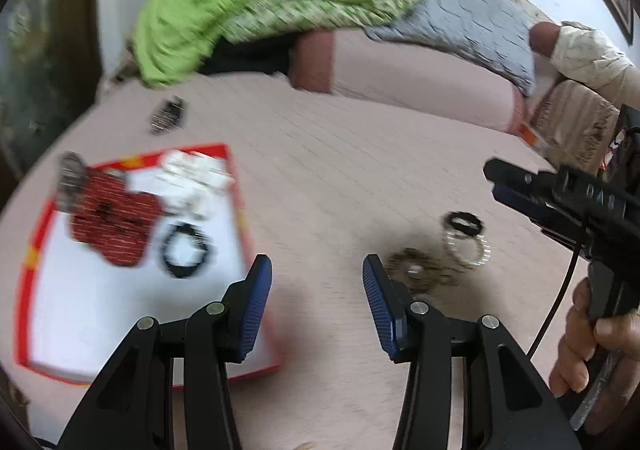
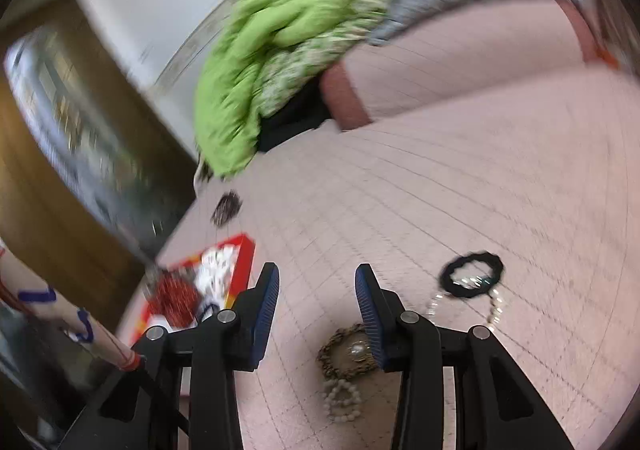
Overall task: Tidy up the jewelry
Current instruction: 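Grasp the gold chain bracelet with the left gripper while right grasps black hair tie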
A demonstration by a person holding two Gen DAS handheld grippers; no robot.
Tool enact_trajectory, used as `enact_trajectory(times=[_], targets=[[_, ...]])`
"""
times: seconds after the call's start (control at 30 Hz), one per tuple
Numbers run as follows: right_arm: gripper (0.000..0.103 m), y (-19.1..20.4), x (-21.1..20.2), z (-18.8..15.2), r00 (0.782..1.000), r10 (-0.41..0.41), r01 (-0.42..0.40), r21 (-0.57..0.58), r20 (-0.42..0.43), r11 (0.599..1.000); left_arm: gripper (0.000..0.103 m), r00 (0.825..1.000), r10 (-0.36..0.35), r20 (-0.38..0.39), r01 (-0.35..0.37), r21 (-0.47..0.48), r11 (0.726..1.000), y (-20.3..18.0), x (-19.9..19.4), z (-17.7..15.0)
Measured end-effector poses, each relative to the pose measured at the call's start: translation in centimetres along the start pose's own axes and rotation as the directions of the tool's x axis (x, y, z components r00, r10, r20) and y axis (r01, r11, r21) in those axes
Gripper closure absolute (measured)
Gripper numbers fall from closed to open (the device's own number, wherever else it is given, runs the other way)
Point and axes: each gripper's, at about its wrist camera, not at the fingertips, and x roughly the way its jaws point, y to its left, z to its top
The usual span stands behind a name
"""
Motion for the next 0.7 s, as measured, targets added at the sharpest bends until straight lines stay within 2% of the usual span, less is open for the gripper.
enact_trajectory(times=[0.1, 0.27, 0.5, 0.6, 0.7], targets=[[0.060, -1.9, -0.3, 0.9, 1.000, -0.028, 0.028, 0.062, 0.004, 0.998, 0.057, 0.995, -0.065, -0.077, 0.065, 0.000, 0.998, -1.3, 2.8, 0.0], [0.060, -3.9, -0.1, 1.5, 0.997, -0.073, 0.074, 0.128, -0.011, 0.989, 0.064, 0.981, -0.090, -0.170, 0.096, 0.027, 0.995, -3.1, 6.7, 0.2], [0.060, -5.3, -1.0, 1.7, 0.992, -0.123, 0.120, 0.157, 0.008, 0.980, 0.069, 0.966, -0.024, -0.259, 0.046, 0.078, 0.996, -4.3, 10.7, 0.1], [0.060, -6.0, -1.4, 1.9, 0.989, -0.150, 0.145, 0.182, 0.017, 0.973, 0.069, 0.969, 0.037, -0.242, 0.004, 0.165, 0.986, -5.7, 11.1, -0.1], [0.060, -6.7, -1.7, 2.0, 0.985, -0.171, 0.164, 0.192, 0.019, 0.968, 0.072, 0.973, 0.073, -0.220, -0.028, 0.201, 0.979, -6.3, 11.5, -0.2]])
